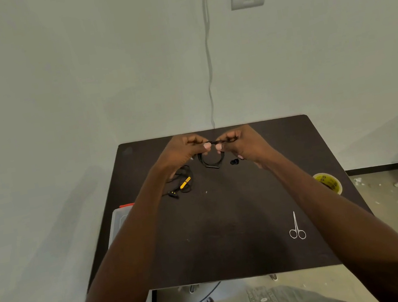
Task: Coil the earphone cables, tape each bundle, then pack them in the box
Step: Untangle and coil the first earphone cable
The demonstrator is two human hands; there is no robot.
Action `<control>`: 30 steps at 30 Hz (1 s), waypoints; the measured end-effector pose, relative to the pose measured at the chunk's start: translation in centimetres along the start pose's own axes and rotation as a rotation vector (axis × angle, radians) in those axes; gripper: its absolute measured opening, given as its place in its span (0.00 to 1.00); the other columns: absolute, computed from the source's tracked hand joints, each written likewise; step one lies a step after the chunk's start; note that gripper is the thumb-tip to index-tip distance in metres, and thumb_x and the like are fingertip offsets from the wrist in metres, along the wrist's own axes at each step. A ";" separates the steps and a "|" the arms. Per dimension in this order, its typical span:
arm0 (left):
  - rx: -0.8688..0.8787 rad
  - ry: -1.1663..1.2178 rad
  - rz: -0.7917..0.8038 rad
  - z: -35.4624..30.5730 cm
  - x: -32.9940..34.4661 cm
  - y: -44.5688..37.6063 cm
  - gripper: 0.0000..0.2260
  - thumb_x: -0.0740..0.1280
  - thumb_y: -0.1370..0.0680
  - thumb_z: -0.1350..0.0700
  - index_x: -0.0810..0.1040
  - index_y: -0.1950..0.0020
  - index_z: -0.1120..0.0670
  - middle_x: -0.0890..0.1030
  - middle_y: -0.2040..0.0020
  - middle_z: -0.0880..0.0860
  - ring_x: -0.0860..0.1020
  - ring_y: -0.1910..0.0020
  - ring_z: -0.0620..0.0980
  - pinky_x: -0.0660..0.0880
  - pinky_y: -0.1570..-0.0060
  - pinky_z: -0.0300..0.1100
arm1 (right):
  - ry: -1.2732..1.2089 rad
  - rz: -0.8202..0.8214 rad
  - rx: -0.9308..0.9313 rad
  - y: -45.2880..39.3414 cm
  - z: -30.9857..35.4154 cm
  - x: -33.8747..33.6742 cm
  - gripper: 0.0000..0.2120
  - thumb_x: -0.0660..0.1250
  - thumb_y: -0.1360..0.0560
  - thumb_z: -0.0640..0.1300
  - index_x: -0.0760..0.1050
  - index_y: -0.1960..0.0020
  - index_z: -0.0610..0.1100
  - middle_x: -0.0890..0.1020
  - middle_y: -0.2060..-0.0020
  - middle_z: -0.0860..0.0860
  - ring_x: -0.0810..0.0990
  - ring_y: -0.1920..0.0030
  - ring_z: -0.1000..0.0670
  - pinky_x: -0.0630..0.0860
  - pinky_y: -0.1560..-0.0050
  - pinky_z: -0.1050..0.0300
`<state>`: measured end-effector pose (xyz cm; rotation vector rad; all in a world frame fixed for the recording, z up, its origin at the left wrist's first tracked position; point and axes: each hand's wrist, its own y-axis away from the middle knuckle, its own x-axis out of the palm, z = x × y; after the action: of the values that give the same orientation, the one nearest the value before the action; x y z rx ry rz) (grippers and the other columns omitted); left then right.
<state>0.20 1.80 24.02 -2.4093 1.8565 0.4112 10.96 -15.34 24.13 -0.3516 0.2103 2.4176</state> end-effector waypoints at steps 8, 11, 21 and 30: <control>0.011 -0.057 0.041 0.0 0.9 0.1 0.08 0.68 0.22 0.58 0.82 0.49 0.62 0.83 0.61 0.55 0.80 0.63 0.48 0.75 0.56 0.36 | 0.020 0.016 0.023 0.1 -0.6 -0.3 0.06 0.72 0.26 0.41 0.82 0.57 0.38 0.76 0.72 0.46 0.61 0.77 0.54 0.59 0.74 0.62; -0.039 0.007 -0.011 0.5 1.3 0.1 0.09 0.66 0.21 0.59 0.81 0.50 0.64 0.81 0.64 0.54 0.79 0.65 0.47 0.75 0.59 0.36 | 0.028 0.058 0.043 0.0 -0.9 -0.6 0.07 0.73 0.26 0.42 0.82 0.53 0.39 0.75 0.69 0.46 0.63 0.76 0.55 0.61 0.75 0.63; -0.075 0.075 -0.036 0.4 1.3 0.5 0.08 0.66 0.21 0.60 0.81 0.54 0.64 0.79 0.68 0.52 0.76 0.70 0.46 0.73 0.64 0.32 | 0.353 0.125 -0.080 -1.2 -1.4 -1.7 0.04 0.66 0.22 0.38 0.79 0.53 0.41 0.77 0.64 0.53 0.73 0.64 0.56 0.71 0.57 0.58; -0.099 0.128 -0.061 0.8 1.7 0.5 0.09 0.67 0.21 0.60 0.81 0.53 0.66 0.79 0.67 0.53 0.75 0.68 0.49 0.74 0.61 0.37 | 0.325 -0.090 -0.045 -1.3 -2.6 0.4 0.04 0.70 0.25 0.39 0.84 0.55 0.43 0.80 0.68 0.52 0.73 0.69 0.57 0.69 0.65 0.67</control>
<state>-0.01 0.29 22.91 -2.6074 1.8477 0.3603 12.03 -14.71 21.43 -0.7598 0.2766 2.2681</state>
